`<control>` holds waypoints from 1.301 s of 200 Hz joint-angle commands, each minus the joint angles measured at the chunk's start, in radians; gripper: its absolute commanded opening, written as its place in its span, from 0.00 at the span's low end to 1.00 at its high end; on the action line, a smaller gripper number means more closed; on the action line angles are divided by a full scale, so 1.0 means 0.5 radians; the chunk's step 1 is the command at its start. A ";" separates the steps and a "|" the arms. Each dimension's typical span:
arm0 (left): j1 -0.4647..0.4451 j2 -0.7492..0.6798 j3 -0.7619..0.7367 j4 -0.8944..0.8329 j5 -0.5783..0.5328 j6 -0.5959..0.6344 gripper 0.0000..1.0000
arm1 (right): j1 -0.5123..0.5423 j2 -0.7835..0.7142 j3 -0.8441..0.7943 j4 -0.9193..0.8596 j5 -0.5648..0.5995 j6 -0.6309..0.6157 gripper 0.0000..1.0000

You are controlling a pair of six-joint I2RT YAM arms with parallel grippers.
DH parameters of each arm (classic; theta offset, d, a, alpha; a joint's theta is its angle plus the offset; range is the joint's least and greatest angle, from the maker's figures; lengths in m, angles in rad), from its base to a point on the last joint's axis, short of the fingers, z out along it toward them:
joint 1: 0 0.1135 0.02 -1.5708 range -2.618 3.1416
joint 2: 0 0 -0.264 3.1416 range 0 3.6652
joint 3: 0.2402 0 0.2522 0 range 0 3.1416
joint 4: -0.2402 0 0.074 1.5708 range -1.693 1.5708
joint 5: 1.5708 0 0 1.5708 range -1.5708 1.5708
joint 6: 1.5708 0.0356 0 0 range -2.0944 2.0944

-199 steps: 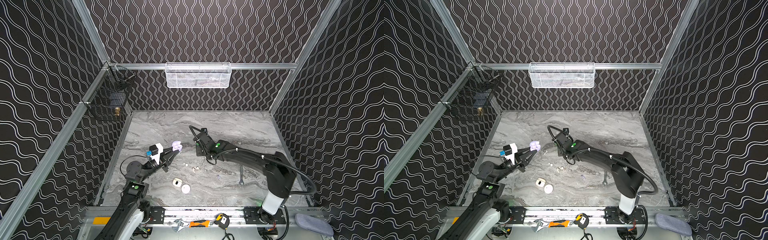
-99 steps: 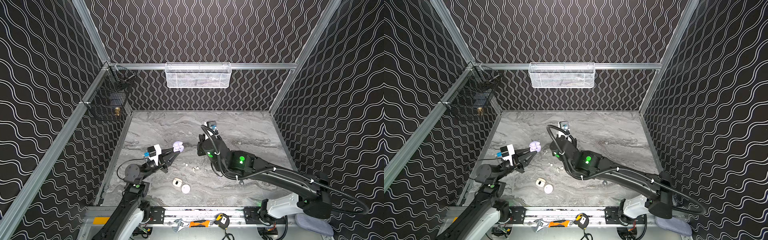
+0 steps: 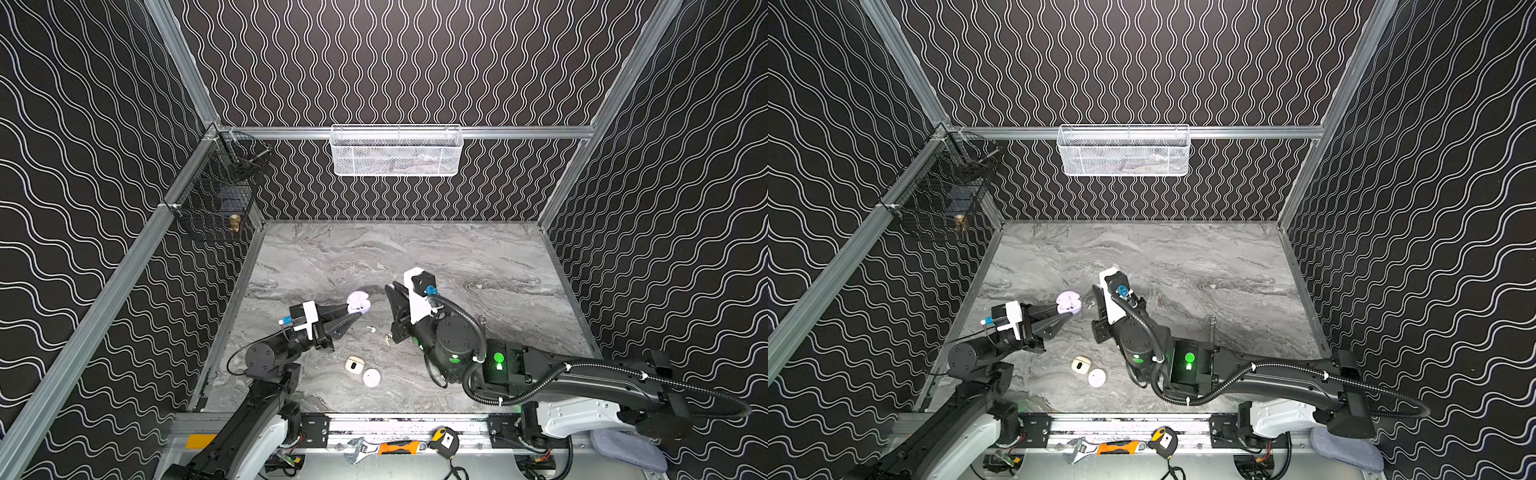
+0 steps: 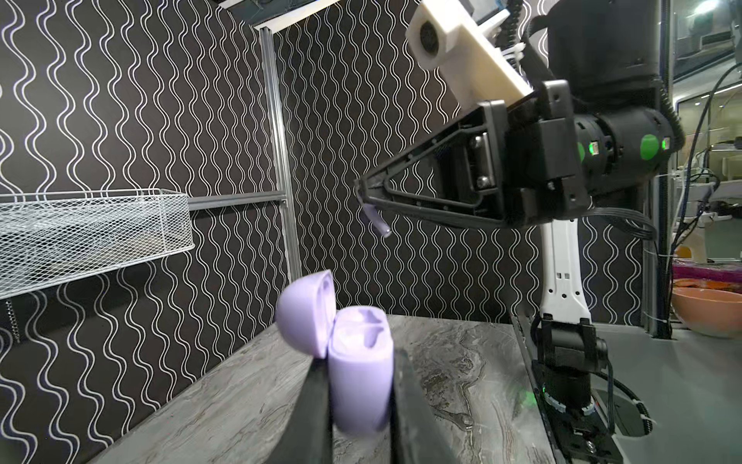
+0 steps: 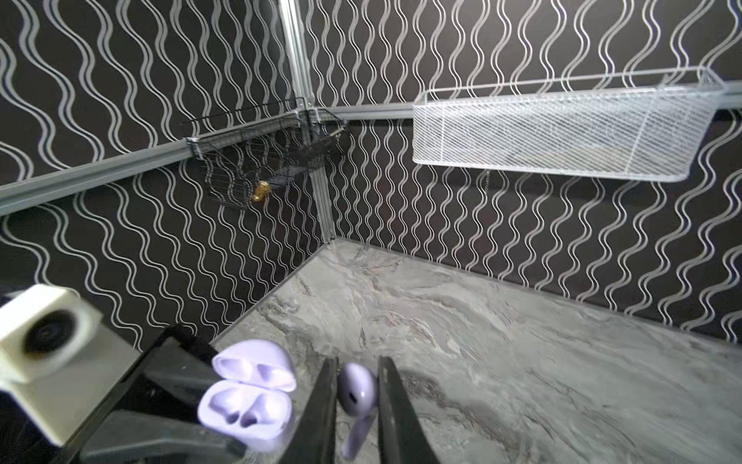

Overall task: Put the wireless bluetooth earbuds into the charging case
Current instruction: 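Carry the lavender earbud toward the open case held by the left gripper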

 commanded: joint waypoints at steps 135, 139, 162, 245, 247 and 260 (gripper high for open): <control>0.001 -0.136 0.030 0.018 -0.038 -0.188 0.00 | 0.087 -0.049 -0.439 1.112 -0.651 -0.555 0.10; 0.001 -0.152 0.035 -0.012 -0.048 -0.183 0.00 | 0.087 -0.033 -0.430 1.125 -0.650 -0.568 0.10; 0.001 -0.236 0.067 -0.221 -0.085 -0.143 0.00 | 0.085 0.051 -0.382 1.191 -0.647 -0.644 0.10; 0.001 -0.266 0.075 -0.233 -0.081 -0.172 0.00 | -0.031 0.205 -0.335 1.322 -0.688 -0.690 0.09; 0.001 -0.264 0.075 -0.230 -0.082 -0.174 0.00 | -0.034 0.208 -0.334 1.325 -0.688 -0.691 0.09; 0.002 -0.253 0.073 -0.221 -0.081 -0.178 0.00 | -0.052 0.215 -0.332 1.329 -0.690 -0.678 0.09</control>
